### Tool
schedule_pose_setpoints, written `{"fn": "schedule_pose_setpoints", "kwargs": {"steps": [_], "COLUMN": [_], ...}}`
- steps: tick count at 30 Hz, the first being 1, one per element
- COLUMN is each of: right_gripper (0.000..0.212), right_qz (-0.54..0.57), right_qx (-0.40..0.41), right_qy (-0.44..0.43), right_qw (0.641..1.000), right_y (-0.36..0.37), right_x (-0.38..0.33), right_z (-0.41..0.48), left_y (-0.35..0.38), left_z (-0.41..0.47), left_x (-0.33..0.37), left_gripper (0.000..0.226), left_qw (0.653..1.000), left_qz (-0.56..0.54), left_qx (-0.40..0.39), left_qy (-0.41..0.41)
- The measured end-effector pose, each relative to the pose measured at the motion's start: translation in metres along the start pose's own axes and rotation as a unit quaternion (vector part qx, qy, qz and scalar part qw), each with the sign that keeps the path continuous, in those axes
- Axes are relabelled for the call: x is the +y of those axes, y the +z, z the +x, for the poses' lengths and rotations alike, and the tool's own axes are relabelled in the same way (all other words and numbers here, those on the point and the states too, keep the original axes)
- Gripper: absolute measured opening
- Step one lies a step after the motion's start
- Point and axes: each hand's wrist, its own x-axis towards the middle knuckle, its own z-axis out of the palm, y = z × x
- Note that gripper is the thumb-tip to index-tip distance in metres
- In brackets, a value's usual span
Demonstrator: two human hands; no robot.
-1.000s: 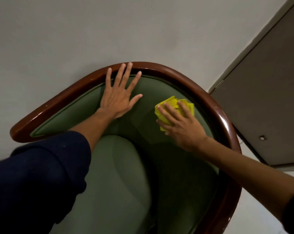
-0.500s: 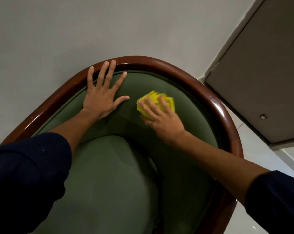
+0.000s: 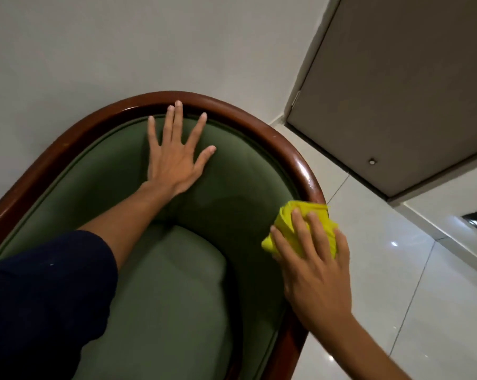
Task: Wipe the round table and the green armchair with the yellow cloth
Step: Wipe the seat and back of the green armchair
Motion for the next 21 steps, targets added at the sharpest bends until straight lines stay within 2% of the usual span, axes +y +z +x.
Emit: {"fn": "schedule_pose_setpoints", "kwargs": {"steps": [3,6,11,15,21], "right_gripper": [0.052,0.054,0.054,0.055,0.053], "right_qz": [0.092,0.096,0.017,-0.012,0.042], "right_qx": [0.019,0.043,0.049,0.059,0.061], "right_qy": [0.082,0.116,0.037,-0.039,-0.119], "right_qw": [0.992,0.988,0.998,0.997,0.990], "right_y": [0.005,0.007,0.012,0.019,0.023], "right_x": [-0.003,0.004,0.014,-0.013,-0.098], "right_z": [-0.023,0.024,0.132,0.197,0.281], "left_y": [0.004,0.006,0.003,-0.013,-0.039], "left_z": [-0.001,-0.001,0.000,-0.009,-0.080], "left_x": [-0.001,-0.011,-0.038,-0.085,-0.171], "left_gripper": [0.068,0.066,0.072,0.081,0.084], "left_qw": [1.000,1.000,0.996,0.996,0.990], "left_qz": [0.006,0.015,0.077,0.072,0.051], "left_qx": [-0.021,-0.016,-0.009,-0.022,-0.058], "left_qy": [-0.012,0.007,0.035,-0.042,-0.116]}}
